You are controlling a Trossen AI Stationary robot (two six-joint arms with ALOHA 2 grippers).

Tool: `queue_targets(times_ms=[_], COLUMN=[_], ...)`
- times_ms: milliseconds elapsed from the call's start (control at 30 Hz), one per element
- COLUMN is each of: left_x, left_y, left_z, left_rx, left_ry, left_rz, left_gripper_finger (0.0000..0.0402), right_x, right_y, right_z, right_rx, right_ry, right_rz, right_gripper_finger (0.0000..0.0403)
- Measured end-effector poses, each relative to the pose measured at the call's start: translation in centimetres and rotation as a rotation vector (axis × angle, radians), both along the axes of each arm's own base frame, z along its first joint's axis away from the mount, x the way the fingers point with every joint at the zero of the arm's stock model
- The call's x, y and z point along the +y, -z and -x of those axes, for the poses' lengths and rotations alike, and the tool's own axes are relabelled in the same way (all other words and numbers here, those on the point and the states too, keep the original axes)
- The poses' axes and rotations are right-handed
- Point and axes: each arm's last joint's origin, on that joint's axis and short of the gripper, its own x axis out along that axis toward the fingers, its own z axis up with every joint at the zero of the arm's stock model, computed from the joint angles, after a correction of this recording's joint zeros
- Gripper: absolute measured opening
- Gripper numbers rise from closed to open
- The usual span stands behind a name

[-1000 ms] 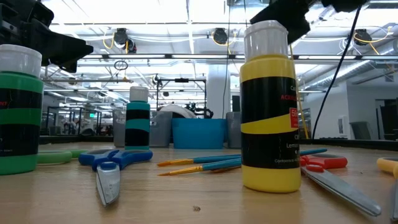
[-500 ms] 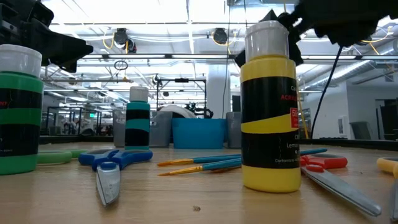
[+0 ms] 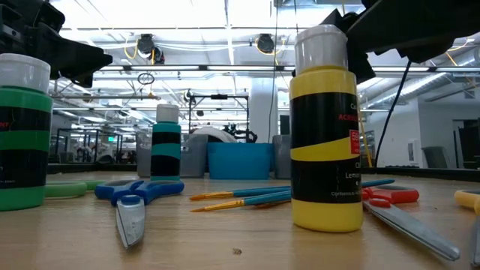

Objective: Pick & Place Paint Supplies
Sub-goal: Put the yellow coloring bottle into the right gray bin

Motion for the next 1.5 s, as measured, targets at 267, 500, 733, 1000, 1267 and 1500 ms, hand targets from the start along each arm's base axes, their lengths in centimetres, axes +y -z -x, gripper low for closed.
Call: queue_targets(times_ms=[267,500,733,1000,1267,1500], left_x=[0.0,0.0,0.0,0.0,0.0,0.0], left_y=[0.0,-0.01,0.0,0.0,-0.01,-0.01], left_z=[0.0,0.0,0.0,0.0,0.0,0.0], left_rx=[0.0,0.0,0.0,0.0,-0.001,-0.001], left_ry=[0.0,0.0,0.0,0.0,0.0,0.0], left_rz=[0.0,0.0,0.0,0.0,0.0,0.0], left_gripper_finger=[0.0124,0.0124,0.0124,0.0124,0.0124,0.0124], right_x=[0.0,0.0,0.03,0.02,-0.23,-0.24], right_y=[0.0,0.0,-0.16,0.04,0.14,0.3], right_z=[0.0,0.0,-0.08,-0.31,-0.51,-0.41], right_rx=[-0.003,-0.008,-0.026,-0.037,-0.045,-0.036], right_ry=[-0.005,-0.011,-0.004,0.0,-0.003,-0.022], right_rz=[0.009,0.018,0.01,0.005,0.019,0.05], right_gripper_finger=[0.0167,0.0154,0.019,0.0227,0.0198,0.0154])
